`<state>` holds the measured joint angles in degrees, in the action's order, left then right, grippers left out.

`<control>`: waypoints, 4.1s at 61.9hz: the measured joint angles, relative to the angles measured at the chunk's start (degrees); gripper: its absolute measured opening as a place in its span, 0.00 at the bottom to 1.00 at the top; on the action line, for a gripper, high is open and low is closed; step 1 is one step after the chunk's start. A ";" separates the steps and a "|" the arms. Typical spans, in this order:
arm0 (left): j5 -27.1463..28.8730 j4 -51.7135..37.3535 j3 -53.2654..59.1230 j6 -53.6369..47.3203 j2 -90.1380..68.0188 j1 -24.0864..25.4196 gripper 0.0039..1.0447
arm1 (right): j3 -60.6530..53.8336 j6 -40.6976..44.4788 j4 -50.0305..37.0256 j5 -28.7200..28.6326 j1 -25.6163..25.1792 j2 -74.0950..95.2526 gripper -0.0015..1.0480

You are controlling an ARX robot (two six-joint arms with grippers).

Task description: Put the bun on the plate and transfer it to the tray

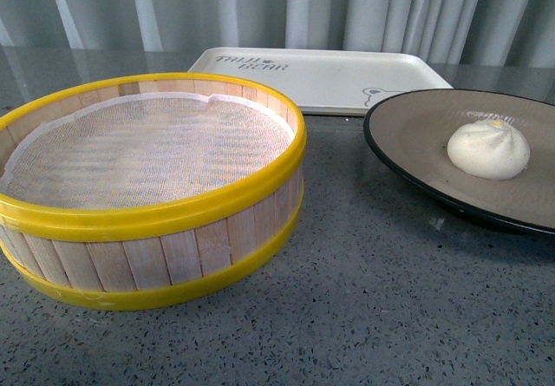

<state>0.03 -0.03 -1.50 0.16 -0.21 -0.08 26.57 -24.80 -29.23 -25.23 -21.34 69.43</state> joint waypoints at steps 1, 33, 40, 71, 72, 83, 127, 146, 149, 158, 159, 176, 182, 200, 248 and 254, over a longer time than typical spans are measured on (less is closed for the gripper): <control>0.00 0.00 0.00 0.00 0.00 0.00 0.94 | 0.44 -1.25 0.50 -0.66 -0.26 0.52 0.92; 0.00 0.00 0.00 0.00 0.00 0.00 0.94 | 4.79 -31.95 5.88 -13.35 4.48 10.78 0.92; 0.00 0.00 0.00 0.00 0.00 0.00 0.94 | 4.79 -35.65 4.15 -14.29 7.74 11.98 0.92; 0.00 0.00 0.00 0.00 0.00 0.00 0.94 | 4.87 -38.56 4.02 -14.91 9.66 10.64 0.38; 0.00 0.00 0.00 0.00 0.00 0.00 0.94 | 4.76 -38.60 4.02 -14.93 9.66 10.32 0.35; 0.00 0.00 0.00 0.00 0.00 0.00 0.94 | 3.93 -38.56 3.91 -14.43 9.88 9.62 0.08; 0.00 0.00 0.00 0.00 0.00 0.00 0.94 | 9.40 -44.06 -8.85 -13.22 6.34 18.49 0.03; 0.00 0.00 0.00 0.00 0.00 0.00 0.94 | 23.87 -42.88 -4.83 -10.34 8.13 30.03 0.03; 0.00 0.00 0.00 0.00 0.00 0.00 0.94 | 26.21 -42.86 -3.43 -9.70 8.83 31.39 0.03; 0.00 0.00 0.00 0.00 0.00 0.00 0.94 | 36.39 -43.52 1.95 -7.48 12.26 34.97 0.03; -0.02 0.00 0.00 0.00 0.00 0.00 0.94 | 37.46 -43.58 2.43 -7.34 12.61 35.30 0.03; 0.00 0.00 0.00 0.00 0.00 0.00 0.94 | 56.61 -44.24 13.29 -4.15 18.03 46.88 0.03; 0.00 0.00 0.00 0.00 0.00 0.00 0.94 | 60.02 -44.44 14.99 -3.85 18.78 49.35 0.03; 0.00 0.00 0.00 0.00 0.00 0.00 0.94 | 69.48 -44.92 20.22 -3.10 20.70 55.49 0.03; 0.00 0.00 0.00 0.00 0.00 0.00 0.94 | 77.72 -42.53 27.19 -1.81 22.25 62.23 0.03; -0.02 0.00 0.00 0.00 0.00 0.00 0.94 | 77.72 -42.29 27.74 -1.79 22.25 62.23 0.03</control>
<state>0.01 -0.03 -1.50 0.16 -0.21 -0.08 104.29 -67.09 -1.50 -27.03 0.91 131.66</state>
